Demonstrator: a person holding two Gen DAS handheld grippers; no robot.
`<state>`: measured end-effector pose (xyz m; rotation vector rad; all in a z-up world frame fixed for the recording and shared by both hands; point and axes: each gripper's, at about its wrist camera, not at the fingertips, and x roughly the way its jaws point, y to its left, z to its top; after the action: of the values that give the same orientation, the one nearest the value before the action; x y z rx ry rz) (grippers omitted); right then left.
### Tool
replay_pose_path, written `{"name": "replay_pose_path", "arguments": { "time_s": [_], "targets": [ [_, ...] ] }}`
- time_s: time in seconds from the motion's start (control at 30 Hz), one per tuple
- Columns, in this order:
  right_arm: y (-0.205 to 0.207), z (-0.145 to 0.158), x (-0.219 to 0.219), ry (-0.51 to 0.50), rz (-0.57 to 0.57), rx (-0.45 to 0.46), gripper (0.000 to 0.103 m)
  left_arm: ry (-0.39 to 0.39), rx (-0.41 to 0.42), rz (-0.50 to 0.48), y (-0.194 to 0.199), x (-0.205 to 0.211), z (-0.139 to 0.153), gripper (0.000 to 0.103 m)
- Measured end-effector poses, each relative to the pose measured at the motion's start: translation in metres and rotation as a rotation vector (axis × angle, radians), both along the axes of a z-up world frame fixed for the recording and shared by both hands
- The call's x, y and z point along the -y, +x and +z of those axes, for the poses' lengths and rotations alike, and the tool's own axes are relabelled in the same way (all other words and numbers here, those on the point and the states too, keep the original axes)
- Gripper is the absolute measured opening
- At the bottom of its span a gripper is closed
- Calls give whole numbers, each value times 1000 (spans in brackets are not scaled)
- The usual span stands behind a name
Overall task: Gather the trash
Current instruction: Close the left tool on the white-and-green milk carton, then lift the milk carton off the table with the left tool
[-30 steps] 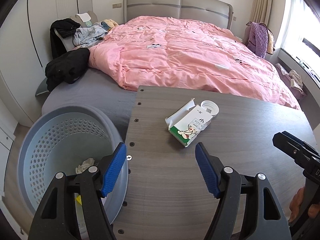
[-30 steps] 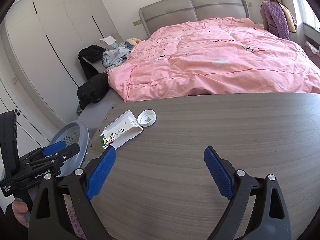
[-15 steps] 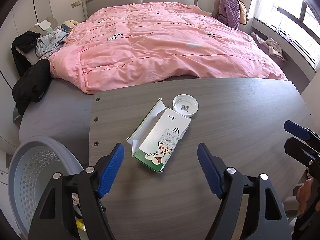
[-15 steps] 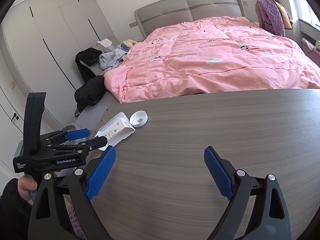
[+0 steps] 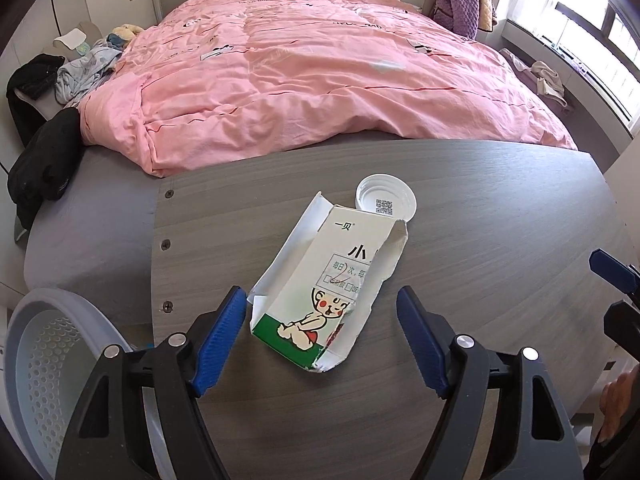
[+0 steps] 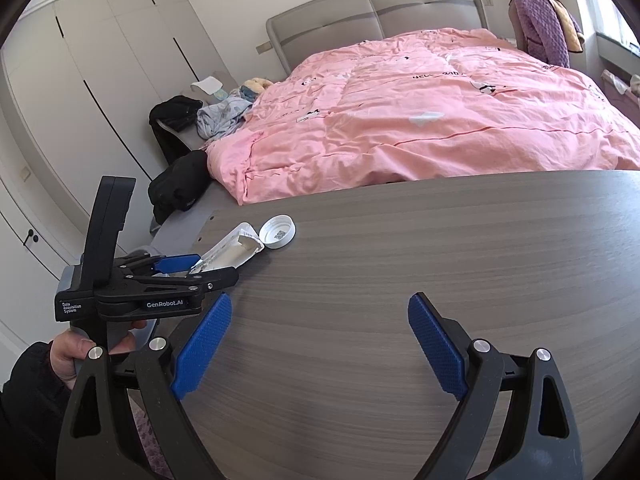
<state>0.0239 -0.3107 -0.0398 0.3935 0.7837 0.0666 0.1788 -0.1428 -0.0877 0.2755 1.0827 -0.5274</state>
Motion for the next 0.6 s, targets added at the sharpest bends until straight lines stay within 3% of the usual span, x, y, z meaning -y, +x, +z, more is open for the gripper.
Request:
{"name": "replay_pose_path", "arguments": {
  "time_s": [0.27,0.33,0.4,0.6],
  "targets": [
    [1,-2,1,3,-2,-7,88,2,13,12,4,3,-1,74],
    [1,-3,1,2,-1,-9,88,-2,21,15,3,3,0,68],
    [1,-3,0,2,1,-11,88,-4,15,10,2,3,-1,53],
    [1,-3,-1,3,3,-12,88,-9,27,14,-3,-1,0,44]
  ]
}}
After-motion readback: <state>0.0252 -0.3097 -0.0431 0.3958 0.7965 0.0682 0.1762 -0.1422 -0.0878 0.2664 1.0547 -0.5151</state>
